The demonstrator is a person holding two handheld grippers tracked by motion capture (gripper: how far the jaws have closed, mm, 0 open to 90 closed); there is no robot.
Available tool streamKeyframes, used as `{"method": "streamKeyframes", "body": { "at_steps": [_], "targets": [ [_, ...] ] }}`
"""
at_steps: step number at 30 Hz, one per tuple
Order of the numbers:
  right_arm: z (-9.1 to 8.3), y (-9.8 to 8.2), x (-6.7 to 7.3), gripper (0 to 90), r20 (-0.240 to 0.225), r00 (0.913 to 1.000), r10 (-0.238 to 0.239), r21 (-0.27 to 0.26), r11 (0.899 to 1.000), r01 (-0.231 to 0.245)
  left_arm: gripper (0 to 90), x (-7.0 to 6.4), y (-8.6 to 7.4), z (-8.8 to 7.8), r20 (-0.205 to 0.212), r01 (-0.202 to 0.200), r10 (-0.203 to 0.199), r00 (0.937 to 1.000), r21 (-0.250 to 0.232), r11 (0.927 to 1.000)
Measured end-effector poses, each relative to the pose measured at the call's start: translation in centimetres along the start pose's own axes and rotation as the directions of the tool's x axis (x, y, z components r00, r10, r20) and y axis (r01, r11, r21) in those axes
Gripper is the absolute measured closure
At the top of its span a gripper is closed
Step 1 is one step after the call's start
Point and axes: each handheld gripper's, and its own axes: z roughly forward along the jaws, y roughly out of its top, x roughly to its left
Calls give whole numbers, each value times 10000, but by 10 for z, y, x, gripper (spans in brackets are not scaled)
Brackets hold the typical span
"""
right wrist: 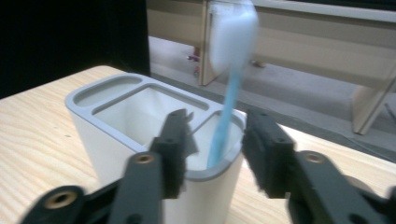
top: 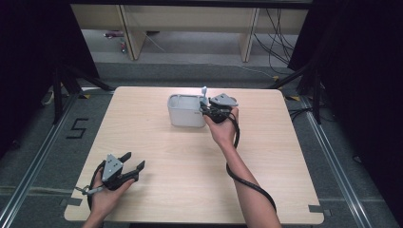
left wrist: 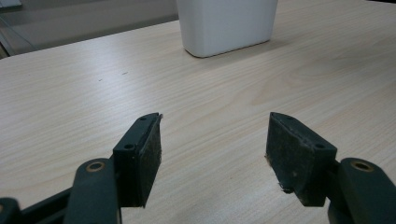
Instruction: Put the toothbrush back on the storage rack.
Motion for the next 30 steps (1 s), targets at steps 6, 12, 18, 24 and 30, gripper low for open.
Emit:
{"method": "streamKeyframes", "body": {
  "at_steps": [6, 12, 18, 24, 30],
  "targets": [
    [-4, -1, -3, 476, -172, 9997, 181, 366, 9992, -175, 353, 0, 0, 0, 2, -10, 10, 10000, 1, 10000],
    [-11, -4, -4, 471, -405, 9986, 347, 697, 9971, -318, 352, 0, 0, 0, -5, -28, 28, 10000, 31, 10000],
    [-20, -5, -5, 472, -559, 9979, 336, 846, 9960, -288, 353, -1, 0, 0, -16, -100, 100, 9999, 40, 9999],
    [-32, -6, -8, 472, -750, 9971, 110, 1258, 9921, -14, 353, -1, 0, 0, -31, -101, 102, 9999, 53, 9999],
    [-41, -12, -12, 472, -843, 9964, 21, 1601, 9870, 115, 353, -1, 0, 0, -35, -113, 114, 9999, 52, 9999]
  ]
}}
